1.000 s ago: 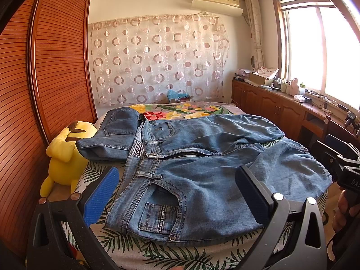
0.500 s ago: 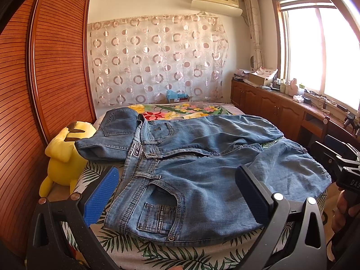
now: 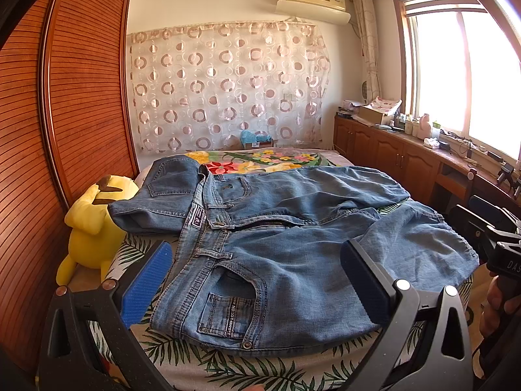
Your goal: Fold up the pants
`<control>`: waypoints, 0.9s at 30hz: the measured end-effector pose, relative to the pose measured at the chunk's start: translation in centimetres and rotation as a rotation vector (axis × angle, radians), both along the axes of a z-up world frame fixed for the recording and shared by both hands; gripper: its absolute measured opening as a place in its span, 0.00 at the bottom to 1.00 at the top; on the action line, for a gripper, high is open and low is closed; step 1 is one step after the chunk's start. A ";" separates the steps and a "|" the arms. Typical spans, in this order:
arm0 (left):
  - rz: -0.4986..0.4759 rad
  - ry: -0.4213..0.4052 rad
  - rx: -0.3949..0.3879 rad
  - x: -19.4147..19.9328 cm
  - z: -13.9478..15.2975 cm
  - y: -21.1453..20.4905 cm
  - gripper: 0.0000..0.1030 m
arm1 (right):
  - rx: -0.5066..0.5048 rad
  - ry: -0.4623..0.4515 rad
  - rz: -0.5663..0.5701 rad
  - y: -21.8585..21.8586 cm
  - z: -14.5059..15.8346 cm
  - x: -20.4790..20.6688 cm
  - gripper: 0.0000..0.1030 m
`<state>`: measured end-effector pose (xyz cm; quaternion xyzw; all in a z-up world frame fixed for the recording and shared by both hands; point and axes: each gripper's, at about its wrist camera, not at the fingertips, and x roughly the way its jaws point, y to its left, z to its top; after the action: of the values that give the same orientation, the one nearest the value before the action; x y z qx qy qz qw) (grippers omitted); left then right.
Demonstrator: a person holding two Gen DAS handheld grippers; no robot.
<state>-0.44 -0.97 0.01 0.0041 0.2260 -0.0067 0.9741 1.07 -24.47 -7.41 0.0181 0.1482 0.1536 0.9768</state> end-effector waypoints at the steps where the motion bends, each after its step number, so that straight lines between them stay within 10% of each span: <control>1: 0.000 0.000 0.000 0.0 0.0 0.0 1.00 | 0.001 0.000 0.000 0.0 0.0 0.0 1.00; 27: -0.015 0.135 -0.004 2.1 -4.2 0.8 1.00 | -0.013 0.089 -0.015 -0.6 -0.7 1.5 1.00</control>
<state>1.70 -0.21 -4.16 0.0036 0.2910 -0.0146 0.9566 2.61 -25.05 -8.09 0.0196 0.1926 0.1442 0.9704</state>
